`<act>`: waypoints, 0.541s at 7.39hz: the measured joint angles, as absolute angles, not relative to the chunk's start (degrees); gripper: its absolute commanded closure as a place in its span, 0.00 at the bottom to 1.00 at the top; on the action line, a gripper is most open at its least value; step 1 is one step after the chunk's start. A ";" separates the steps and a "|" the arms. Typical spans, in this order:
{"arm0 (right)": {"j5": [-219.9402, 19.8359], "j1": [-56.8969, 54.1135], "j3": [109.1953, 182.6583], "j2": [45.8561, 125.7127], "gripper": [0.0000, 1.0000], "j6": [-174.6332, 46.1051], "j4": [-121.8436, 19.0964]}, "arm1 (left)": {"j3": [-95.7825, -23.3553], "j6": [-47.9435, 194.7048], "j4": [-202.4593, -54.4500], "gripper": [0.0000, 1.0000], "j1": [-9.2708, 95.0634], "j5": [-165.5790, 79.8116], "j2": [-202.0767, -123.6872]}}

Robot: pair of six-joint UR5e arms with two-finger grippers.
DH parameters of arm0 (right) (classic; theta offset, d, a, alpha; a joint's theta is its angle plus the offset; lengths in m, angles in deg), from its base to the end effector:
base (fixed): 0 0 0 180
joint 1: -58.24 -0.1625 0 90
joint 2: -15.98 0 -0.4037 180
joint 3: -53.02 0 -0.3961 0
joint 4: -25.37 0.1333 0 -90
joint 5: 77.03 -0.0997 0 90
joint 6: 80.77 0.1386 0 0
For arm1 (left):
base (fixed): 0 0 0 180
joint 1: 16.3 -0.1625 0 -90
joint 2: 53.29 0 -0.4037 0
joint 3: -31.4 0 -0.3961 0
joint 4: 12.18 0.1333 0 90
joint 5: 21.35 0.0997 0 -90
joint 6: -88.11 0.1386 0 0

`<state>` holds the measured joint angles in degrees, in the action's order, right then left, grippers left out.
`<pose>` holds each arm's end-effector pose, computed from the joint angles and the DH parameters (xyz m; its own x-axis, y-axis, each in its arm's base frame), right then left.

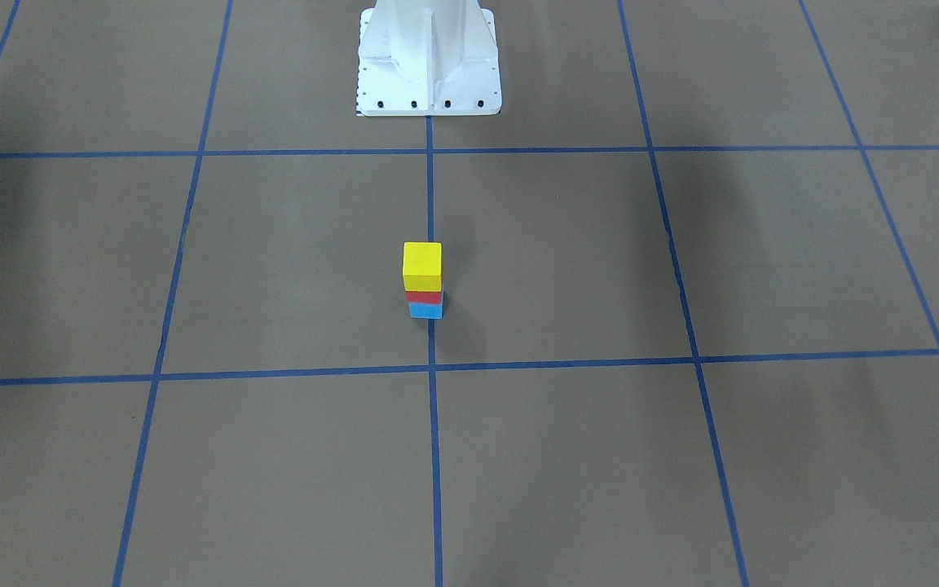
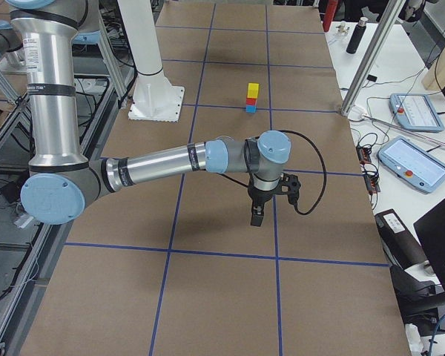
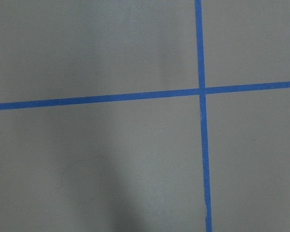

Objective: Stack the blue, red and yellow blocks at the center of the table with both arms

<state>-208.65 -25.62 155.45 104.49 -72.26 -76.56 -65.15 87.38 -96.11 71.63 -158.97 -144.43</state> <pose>-0.0123 -0.4998 0.5709 0.7485 0.0453 0.6616 -0.0039 0.9979 -0.0639 -0.0127 -0.5037 0.6037 0.6733 0.0325 -0.7387 -0.0275 0.9994 0.0189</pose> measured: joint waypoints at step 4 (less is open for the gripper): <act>-208.58 -26.84 155.35 106.16 0.00 -73.98 -76.25 | -64.62 87.40 -96.09 0.00 71.63 -158.97 -144.71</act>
<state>-208.58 -26.84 155.35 106.16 -73.98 -76.25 -64.62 87.40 -96.09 71.63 -158.97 -144.71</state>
